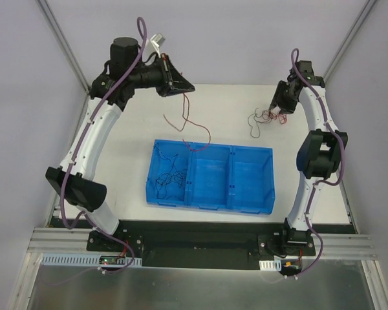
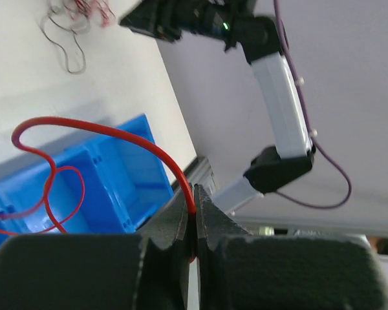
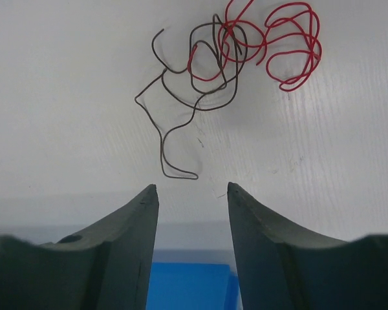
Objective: Untangle the cables
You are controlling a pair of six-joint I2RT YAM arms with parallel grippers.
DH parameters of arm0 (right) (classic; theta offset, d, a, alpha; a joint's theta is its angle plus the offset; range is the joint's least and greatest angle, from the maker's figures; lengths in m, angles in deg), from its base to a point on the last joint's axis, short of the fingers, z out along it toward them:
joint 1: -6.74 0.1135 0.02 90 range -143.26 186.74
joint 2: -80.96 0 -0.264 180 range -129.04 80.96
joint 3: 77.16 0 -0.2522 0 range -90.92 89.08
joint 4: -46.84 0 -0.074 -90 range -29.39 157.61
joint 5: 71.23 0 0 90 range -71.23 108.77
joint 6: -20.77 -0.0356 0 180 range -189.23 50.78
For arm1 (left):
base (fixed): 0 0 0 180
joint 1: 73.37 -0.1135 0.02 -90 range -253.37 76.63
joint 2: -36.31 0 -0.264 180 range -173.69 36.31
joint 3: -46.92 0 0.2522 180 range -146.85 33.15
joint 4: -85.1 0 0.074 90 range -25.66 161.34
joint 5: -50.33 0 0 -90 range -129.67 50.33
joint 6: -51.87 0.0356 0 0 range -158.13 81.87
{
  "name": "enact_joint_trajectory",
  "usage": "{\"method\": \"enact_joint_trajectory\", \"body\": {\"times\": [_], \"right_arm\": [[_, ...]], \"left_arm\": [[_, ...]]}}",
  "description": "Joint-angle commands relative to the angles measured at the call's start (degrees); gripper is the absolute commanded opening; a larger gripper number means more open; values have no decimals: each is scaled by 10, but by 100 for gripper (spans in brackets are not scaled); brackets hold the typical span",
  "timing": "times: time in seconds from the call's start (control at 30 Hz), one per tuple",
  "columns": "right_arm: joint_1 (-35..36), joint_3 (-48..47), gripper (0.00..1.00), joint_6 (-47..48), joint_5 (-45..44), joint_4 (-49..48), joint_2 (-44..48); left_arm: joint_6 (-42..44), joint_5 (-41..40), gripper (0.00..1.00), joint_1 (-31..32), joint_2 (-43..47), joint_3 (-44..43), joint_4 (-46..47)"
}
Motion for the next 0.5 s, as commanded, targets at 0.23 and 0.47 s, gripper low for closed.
{"method": "enact_joint_trajectory", "body": {"times": [0.23,0.47], "right_arm": [[-8,68,52,-3,74,17,129],[-12,113,52,-15,95,2,178]], "left_arm": [[22,-13,0,138,91,93,15],[25,-28,0,186,89,154,15]]}}
